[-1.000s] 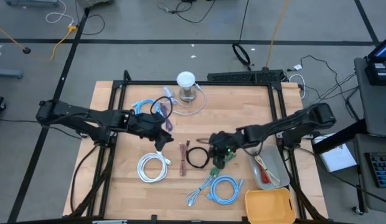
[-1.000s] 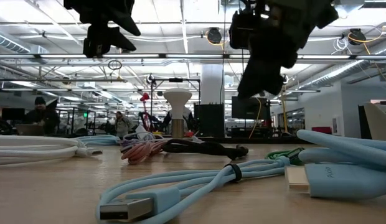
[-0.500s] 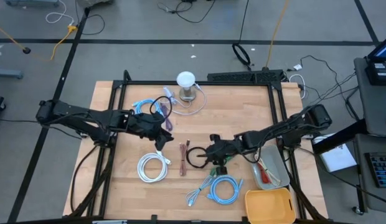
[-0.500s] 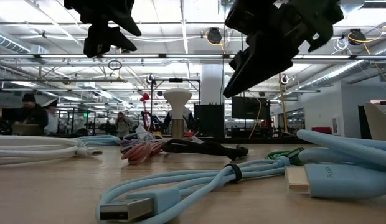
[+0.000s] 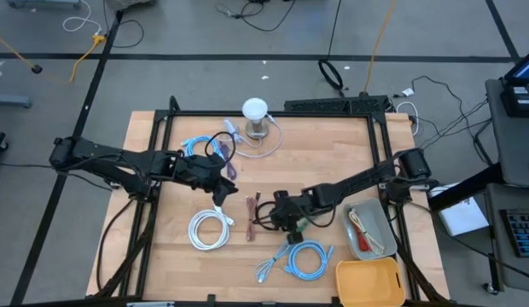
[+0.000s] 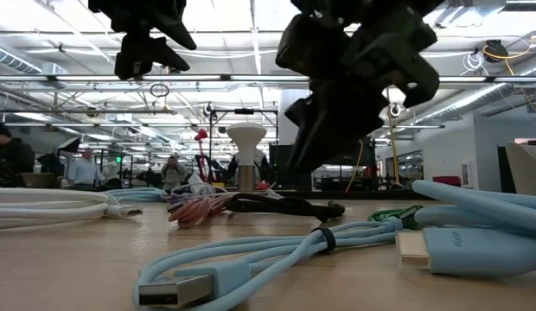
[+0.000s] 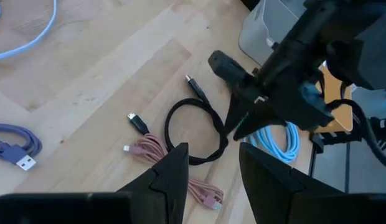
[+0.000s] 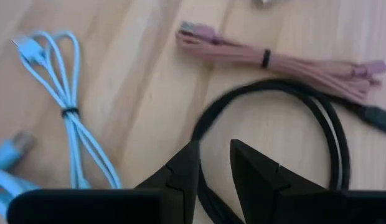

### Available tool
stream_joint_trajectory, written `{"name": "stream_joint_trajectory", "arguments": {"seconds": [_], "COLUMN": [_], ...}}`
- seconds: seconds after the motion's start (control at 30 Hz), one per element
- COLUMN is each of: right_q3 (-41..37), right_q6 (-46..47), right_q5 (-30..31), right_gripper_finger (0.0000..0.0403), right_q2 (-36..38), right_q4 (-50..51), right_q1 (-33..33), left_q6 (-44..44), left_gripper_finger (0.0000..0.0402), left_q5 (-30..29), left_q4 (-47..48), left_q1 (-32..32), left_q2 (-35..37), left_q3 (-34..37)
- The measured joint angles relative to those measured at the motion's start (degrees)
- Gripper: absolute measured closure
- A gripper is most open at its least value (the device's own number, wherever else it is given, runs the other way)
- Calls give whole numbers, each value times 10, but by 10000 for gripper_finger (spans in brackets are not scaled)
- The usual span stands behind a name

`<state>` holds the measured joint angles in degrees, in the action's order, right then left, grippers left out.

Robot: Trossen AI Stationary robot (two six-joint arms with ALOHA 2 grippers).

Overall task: Pick & Place USB Port
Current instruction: Put the black HDMI cable into the yellow bin

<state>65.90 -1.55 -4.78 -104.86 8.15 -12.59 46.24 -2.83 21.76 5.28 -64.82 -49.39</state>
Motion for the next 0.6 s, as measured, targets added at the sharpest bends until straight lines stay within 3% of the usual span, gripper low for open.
{"name": "stream_joint_trajectory", "arguments": {"seconds": [0.23,0.6], "right_q3": [3,3], "right_q6": [22,69], "right_q5": [-28,-12], "right_gripper_finger": [312,245], "right_q2": [-2,-46], "right_q4": [21,-17], "right_q1": [-7,-17], "left_q6": [0,0], "left_gripper_finger": [257,257], "left_q5": [12,-9], "left_q4": [24,38], "left_q1": [11,27], "left_q2": [0,0], "left_q3": [0,0]}}
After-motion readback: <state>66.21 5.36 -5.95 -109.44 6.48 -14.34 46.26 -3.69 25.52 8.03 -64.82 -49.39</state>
